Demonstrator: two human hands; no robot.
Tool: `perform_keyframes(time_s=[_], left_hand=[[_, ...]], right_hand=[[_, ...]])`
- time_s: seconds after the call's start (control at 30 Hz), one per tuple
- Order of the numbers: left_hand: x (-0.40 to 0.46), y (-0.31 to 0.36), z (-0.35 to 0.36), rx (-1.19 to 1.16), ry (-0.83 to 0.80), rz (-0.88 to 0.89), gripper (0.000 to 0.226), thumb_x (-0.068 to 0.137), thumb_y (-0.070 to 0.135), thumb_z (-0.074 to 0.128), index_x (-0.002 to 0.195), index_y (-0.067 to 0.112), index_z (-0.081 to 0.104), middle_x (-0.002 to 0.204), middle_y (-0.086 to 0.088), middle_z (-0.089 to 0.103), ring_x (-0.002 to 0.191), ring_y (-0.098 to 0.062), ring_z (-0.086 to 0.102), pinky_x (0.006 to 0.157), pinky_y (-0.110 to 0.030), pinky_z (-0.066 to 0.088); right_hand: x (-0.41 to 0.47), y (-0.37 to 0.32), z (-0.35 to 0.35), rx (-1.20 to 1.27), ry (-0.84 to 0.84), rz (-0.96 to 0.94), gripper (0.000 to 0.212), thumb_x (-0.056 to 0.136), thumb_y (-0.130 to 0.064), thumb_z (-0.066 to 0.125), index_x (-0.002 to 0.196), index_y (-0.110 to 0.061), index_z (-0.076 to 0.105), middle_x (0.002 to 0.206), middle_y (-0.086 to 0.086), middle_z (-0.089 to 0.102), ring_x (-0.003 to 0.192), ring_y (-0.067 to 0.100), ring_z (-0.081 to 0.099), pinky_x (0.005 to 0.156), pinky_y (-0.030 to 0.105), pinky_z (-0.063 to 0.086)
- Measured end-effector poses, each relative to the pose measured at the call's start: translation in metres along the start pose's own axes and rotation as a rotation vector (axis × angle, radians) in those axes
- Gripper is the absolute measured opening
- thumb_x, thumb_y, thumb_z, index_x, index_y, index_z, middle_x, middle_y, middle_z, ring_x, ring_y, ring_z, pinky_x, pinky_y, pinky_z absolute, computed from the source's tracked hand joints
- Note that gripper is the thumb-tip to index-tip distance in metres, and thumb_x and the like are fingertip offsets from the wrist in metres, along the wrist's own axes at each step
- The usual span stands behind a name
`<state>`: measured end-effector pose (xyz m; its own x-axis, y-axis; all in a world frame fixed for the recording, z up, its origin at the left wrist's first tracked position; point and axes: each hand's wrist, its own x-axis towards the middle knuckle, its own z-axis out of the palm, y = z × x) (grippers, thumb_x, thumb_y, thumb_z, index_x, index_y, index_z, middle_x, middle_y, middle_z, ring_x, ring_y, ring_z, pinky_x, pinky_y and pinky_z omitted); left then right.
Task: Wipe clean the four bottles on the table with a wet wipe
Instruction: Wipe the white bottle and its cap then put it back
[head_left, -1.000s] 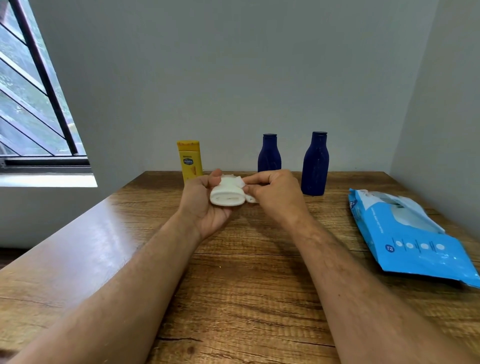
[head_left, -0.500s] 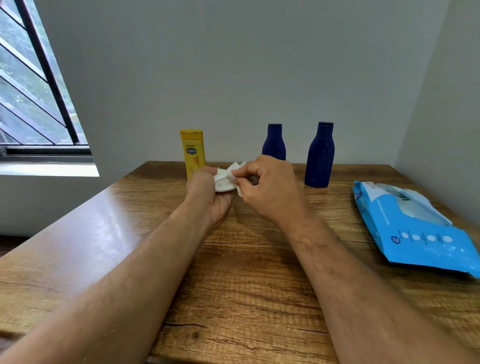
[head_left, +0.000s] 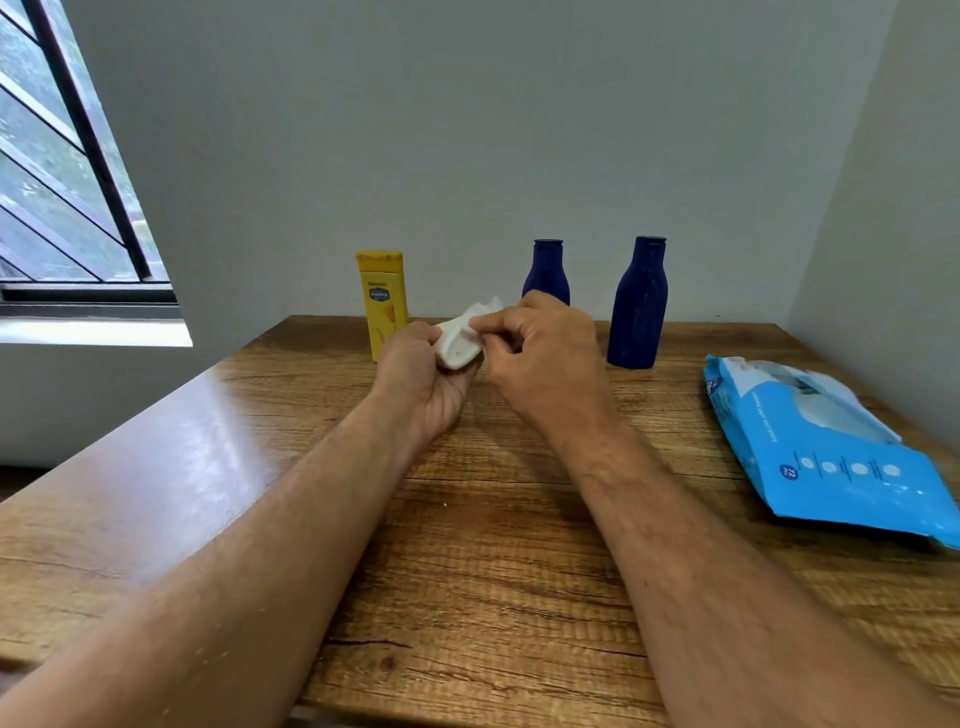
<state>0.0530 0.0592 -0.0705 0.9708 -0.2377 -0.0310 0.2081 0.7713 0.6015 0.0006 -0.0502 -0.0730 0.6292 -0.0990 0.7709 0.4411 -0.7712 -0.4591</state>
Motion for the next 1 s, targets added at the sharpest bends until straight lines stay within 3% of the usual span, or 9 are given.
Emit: perform_keyframes(time_s=[0.13,0.27,0.33,0.43,0.5,0.67,0.77,0.9,1.0], left_hand=[[-0.005,-0.005,0.001,0.034,-0.01,0.004,0.018,0.103,0.004,0.031,0.111,-0.007,0.044,0.113,-0.033,0.06,0.088,-0.032,0.07,0.091,-0.047,0.057],[-0.006,-0.004,0.003,0.072,0.059,0.028,0.019,0.102,0.003,0.033,0.1,-0.009,0.048,0.073,-0.024,0.065,0.055,-0.027,0.07,0.056,-0.037,0.061],[-0.006,-0.004,0.004,0.087,0.087,0.021,0.02,0.102,0.003,0.034,0.094,-0.007,0.05,0.059,-0.019,0.065,0.051,-0.025,0.068,0.048,-0.034,0.059],[-0.006,-0.003,0.003,0.066,0.025,0.014,0.02,0.102,0.002,0.031,0.1,-0.007,0.048,0.074,-0.024,0.065,0.057,-0.028,0.07,0.057,-0.037,0.062],[-0.005,-0.001,0.001,0.017,-0.04,0.01,0.019,0.102,0.002,0.03,0.112,-0.007,0.044,0.093,-0.029,0.062,0.067,-0.031,0.072,0.076,-0.042,0.062],[0.001,-0.001,-0.005,-0.042,-0.062,-0.017,0.037,0.1,0.003,0.029,0.135,-0.006,0.035,0.128,-0.036,0.055,0.11,-0.039,0.065,0.107,-0.048,0.047],[0.001,0.001,-0.008,-0.034,-0.048,-0.05,0.05,0.094,0.006,0.032,0.143,-0.006,0.032,0.132,-0.034,0.055,0.113,-0.039,0.065,0.103,-0.048,0.051],[0.002,0.004,-0.009,-0.009,-0.024,-0.032,0.05,0.094,0.012,0.033,0.142,-0.001,0.034,0.121,-0.03,0.057,0.09,-0.038,0.069,0.081,-0.048,0.061],[0.006,0.005,-0.011,0.025,0.02,-0.005,0.048,0.092,0.015,0.035,0.139,0.003,0.04,0.101,-0.022,0.058,0.081,-0.031,0.063,0.086,-0.045,0.056]], right_hand=[[-0.004,0.002,-0.002,-0.008,-0.019,-0.019,0.019,0.089,-0.018,0.071,0.107,-0.016,0.077,0.089,-0.006,0.062,0.077,0.004,0.057,0.07,0.007,0.048],[-0.007,-0.004,0.003,-0.001,-0.214,-0.121,0.02,0.089,-0.016,0.07,0.108,-0.017,0.077,0.102,-0.004,0.066,0.093,0.009,0.062,0.087,0.022,0.055],[-0.007,-0.006,0.003,0.003,-0.274,-0.137,0.021,0.088,-0.015,0.07,0.108,-0.017,0.076,0.108,-0.004,0.067,0.099,0.01,0.063,0.091,0.024,0.054],[-0.006,-0.004,0.002,0.004,-0.231,-0.109,0.02,0.087,-0.014,0.071,0.105,-0.017,0.078,0.102,-0.006,0.066,0.091,0.008,0.063,0.084,0.013,0.052],[-0.004,-0.001,0.0,0.011,-0.132,-0.064,0.018,0.087,-0.015,0.071,0.103,-0.017,0.078,0.089,-0.007,0.063,0.078,0.004,0.059,0.072,0.008,0.049],[-0.001,0.004,0.0,0.075,0.036,0.0,0.018,0.087,-0.018,0.073,0.104,-0.015,0.078,0.084,-0.007,0.062,0.074,0.005,0.059,0.067,0.013,0.051],[-0.003,0.003,-0.001,0.079,0.013,-0.019,0.017,0.087,-0.02,0.074,0.102,-0.014,0.078,0.083,-0.005,0.063,0.072,0.007,0.06,0.064,0.015,0.052],[-0.006,-0.001,0.001,0.043,-0.141,-0.098,0.015,0.086,-0.017,0.074,0.099,-0.014,0.079,0.083,-0.011,0.061,0.066,-0.001,0.054,0.062,0.009,0.048],[-0.007,-0.003,0.001,0.066,-0.228,-0.103,0.016,0.083,-0.016,0.076,0.099,-0.014,0.079,0.089,-0.011,0.066,0.07,-0.007,0.055,0.066,0.002,0.045]])
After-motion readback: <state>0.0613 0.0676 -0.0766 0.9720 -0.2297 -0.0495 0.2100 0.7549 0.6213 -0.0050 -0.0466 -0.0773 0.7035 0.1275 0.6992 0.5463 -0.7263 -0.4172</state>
